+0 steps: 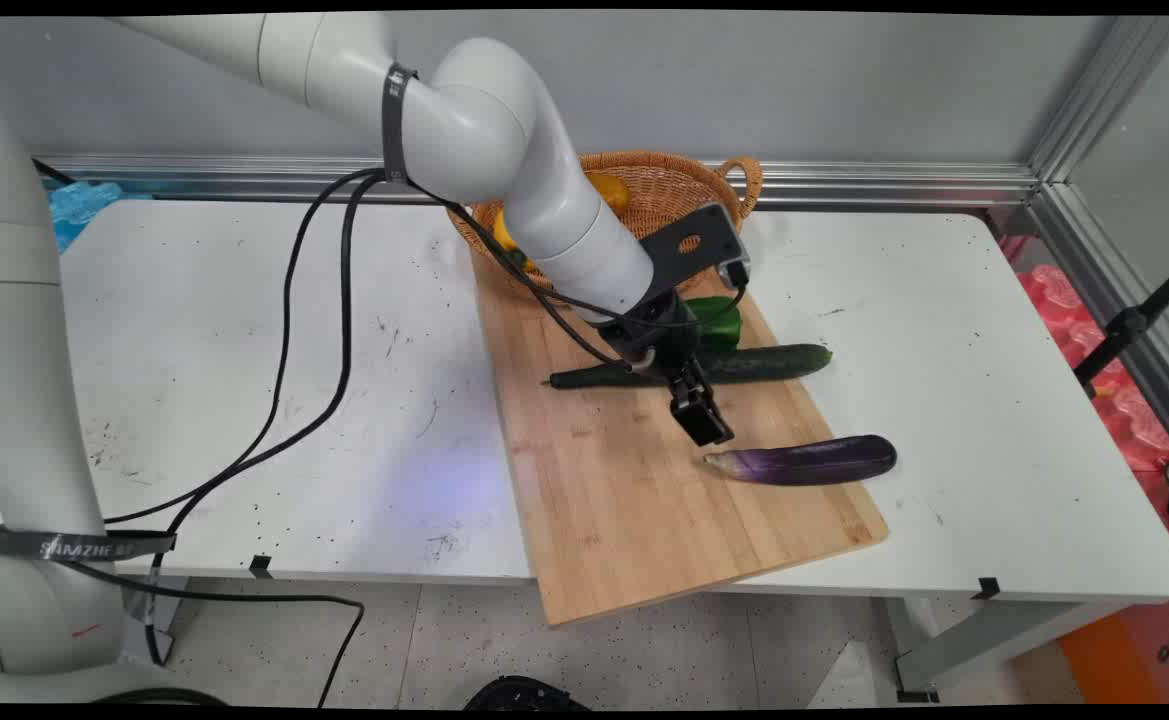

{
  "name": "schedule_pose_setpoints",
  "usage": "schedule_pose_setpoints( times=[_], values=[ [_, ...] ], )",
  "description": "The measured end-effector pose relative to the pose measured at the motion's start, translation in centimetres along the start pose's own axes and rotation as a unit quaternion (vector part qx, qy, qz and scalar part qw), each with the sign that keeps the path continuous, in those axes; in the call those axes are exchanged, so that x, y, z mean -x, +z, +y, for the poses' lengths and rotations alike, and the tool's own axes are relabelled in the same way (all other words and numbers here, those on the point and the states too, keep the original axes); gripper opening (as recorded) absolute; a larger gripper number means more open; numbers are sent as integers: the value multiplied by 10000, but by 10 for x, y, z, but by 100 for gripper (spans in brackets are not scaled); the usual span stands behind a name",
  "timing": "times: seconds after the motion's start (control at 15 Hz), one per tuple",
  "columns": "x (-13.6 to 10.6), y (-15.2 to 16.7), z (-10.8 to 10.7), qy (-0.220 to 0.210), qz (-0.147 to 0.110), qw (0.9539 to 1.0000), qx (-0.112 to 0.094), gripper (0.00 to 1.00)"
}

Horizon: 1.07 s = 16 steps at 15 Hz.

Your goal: Pick up the potato from the vegetable basket

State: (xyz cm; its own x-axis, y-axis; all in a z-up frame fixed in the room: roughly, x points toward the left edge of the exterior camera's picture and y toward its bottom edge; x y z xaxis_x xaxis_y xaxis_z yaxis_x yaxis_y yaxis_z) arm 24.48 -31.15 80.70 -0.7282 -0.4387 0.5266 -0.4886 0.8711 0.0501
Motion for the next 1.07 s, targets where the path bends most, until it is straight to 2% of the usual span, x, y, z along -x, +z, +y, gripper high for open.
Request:
schedule_pose_setpoints(
  times=[0.67, 1.07],
  values=[
    [-31, -35, -11, -72, 235, 9997, 68, 100],
    [-34, -70, -37, 76, 168, 9998, 65, 100]
  ],
)
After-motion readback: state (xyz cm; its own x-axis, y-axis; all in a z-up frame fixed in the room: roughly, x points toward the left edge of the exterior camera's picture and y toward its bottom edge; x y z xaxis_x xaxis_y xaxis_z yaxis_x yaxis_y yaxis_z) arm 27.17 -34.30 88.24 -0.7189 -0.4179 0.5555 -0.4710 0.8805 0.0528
